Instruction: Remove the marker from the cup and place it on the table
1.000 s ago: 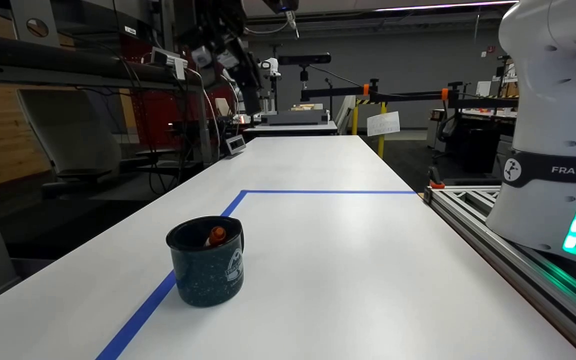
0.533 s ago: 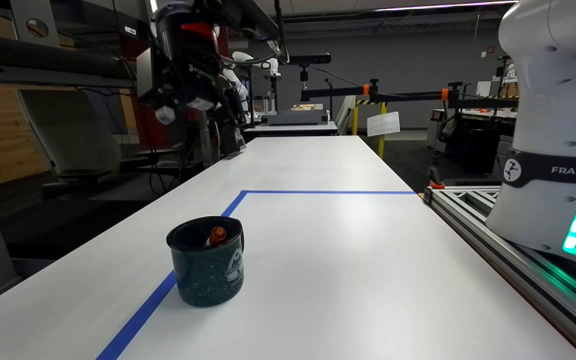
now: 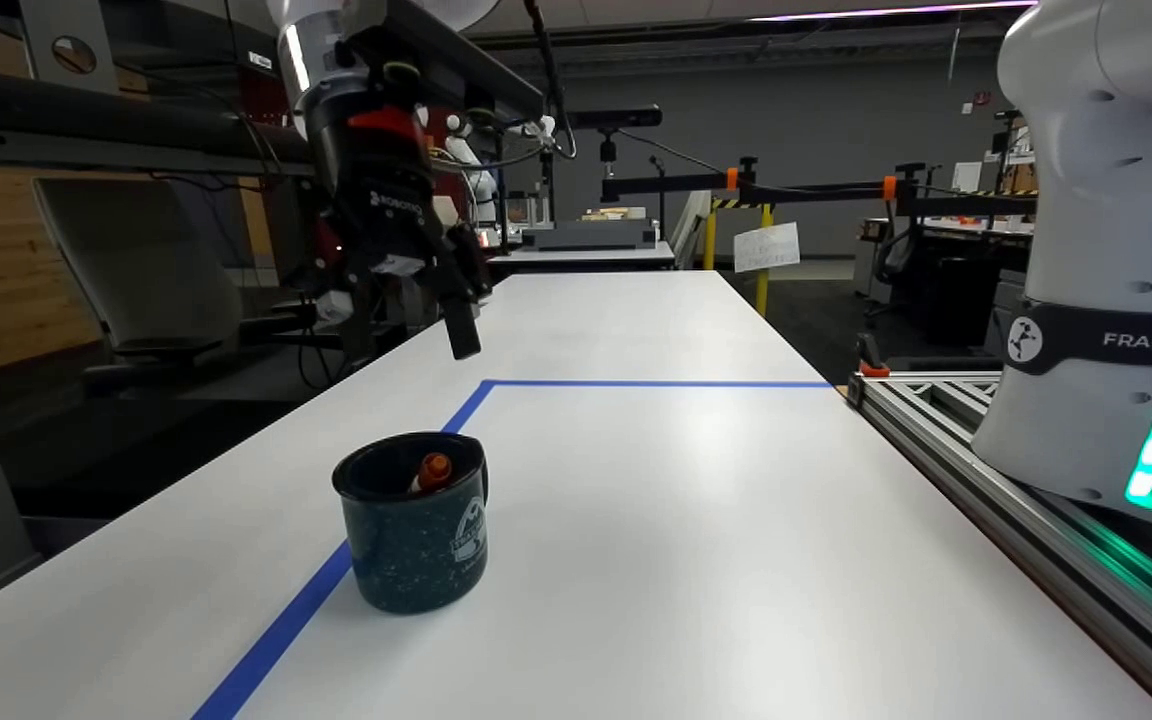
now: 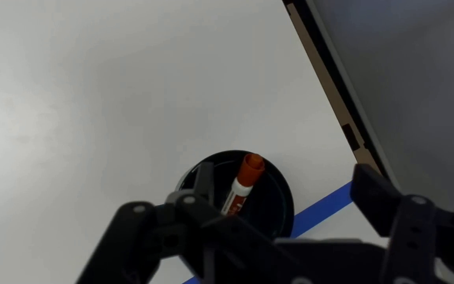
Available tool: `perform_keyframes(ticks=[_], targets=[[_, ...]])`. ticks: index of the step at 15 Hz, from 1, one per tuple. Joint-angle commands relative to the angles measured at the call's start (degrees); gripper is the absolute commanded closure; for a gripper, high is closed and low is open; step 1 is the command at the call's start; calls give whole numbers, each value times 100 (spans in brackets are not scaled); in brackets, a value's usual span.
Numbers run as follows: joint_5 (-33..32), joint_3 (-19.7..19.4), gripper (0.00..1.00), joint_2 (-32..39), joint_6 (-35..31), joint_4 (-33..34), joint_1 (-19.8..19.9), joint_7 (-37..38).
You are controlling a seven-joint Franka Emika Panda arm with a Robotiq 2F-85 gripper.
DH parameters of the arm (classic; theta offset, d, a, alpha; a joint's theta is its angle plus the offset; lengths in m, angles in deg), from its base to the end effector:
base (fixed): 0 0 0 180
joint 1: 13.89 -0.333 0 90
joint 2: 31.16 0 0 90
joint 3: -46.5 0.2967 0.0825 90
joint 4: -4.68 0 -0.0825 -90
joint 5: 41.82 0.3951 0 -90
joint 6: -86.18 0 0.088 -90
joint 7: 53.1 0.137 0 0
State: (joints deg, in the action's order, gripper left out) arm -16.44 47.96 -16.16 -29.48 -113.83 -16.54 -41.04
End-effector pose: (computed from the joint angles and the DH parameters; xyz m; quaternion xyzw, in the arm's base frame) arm 0.5433 0.0759 0.2349 -0.9522 0.1911 0.1760 0.1609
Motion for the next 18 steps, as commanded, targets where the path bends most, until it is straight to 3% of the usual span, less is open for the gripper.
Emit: perform_keyframes(ticks=[1,3,4,7,8,12,14,18], targets=[[81,17,42,114,67,102,76,89],[75,11,58,148,54,102,96,95],[79,9,57,161,54,90,104,104],[79,3,88,220,11,76,109,154],[93,8,65,262,8,87,111,161],[90,10,55,400,-33,84,96,267],[110,6,64,479,-34,94,107,296],[341,-12,65,634,28,152,183,456]])
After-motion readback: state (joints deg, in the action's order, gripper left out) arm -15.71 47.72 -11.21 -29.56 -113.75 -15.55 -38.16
